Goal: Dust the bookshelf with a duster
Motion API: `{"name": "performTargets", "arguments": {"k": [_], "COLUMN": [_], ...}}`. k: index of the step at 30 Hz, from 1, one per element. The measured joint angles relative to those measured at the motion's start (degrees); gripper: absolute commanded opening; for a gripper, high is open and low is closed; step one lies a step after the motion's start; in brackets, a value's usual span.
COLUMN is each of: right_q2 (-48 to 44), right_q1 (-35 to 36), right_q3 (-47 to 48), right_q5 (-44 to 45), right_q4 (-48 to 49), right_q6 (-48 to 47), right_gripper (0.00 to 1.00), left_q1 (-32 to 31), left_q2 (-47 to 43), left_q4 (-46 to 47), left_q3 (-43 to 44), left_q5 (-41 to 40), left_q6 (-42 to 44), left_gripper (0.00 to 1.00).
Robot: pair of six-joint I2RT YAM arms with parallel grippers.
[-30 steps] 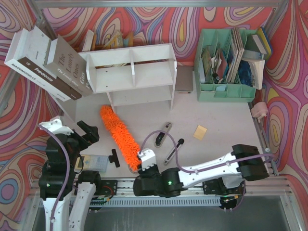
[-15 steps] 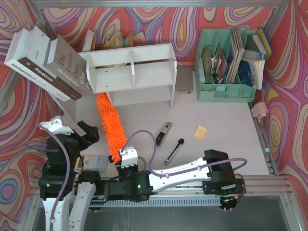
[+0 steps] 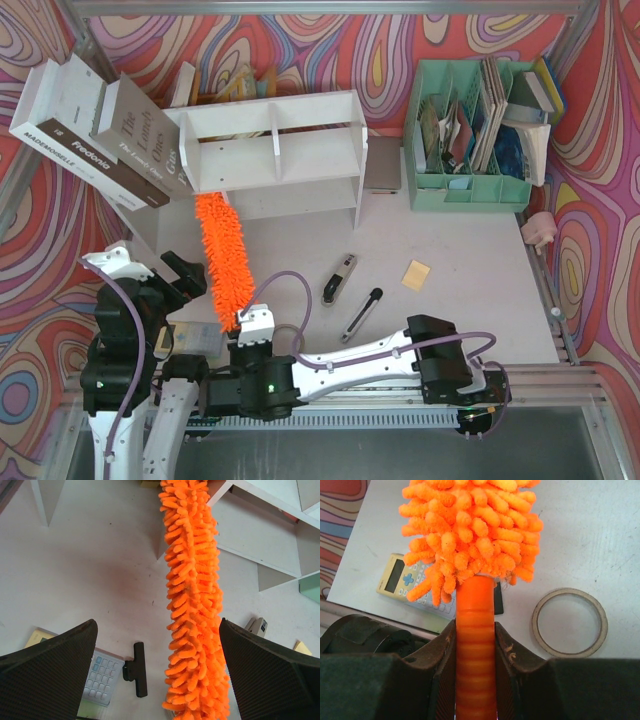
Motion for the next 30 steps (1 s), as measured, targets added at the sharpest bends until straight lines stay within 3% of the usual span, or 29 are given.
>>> {"name": "performTargets", "arguments": {"k": [19, 24, 30], "right_q2": [4.3, 3.7, -0.3], "right_q1": [-4.5, -4.2, 0.1], "right_q3": [-2.6, -3.2, -5.9], "right_q5": [-14.7, -13.5, -3.3], "right_q4": [-0.3, 0.9, 4.3], "right_q6": [1.2, 0.5, -3.4], "right_gripper": [0.0, 0.0, 0.0], "left_q1": [0.0, 0.0, 0.0], "left_q2": [0.0, 0.0, 0.2], "left_q4": [0.0, 0.0, 0.0], "left_q3": [0.0, 0.0, 0.0], "left_q5": [0.0, 0.0, 0.0], "left_q6": [0.0, 0.0, 0.0], "left_gripper": [0.98, 0.98, 0.98]}}
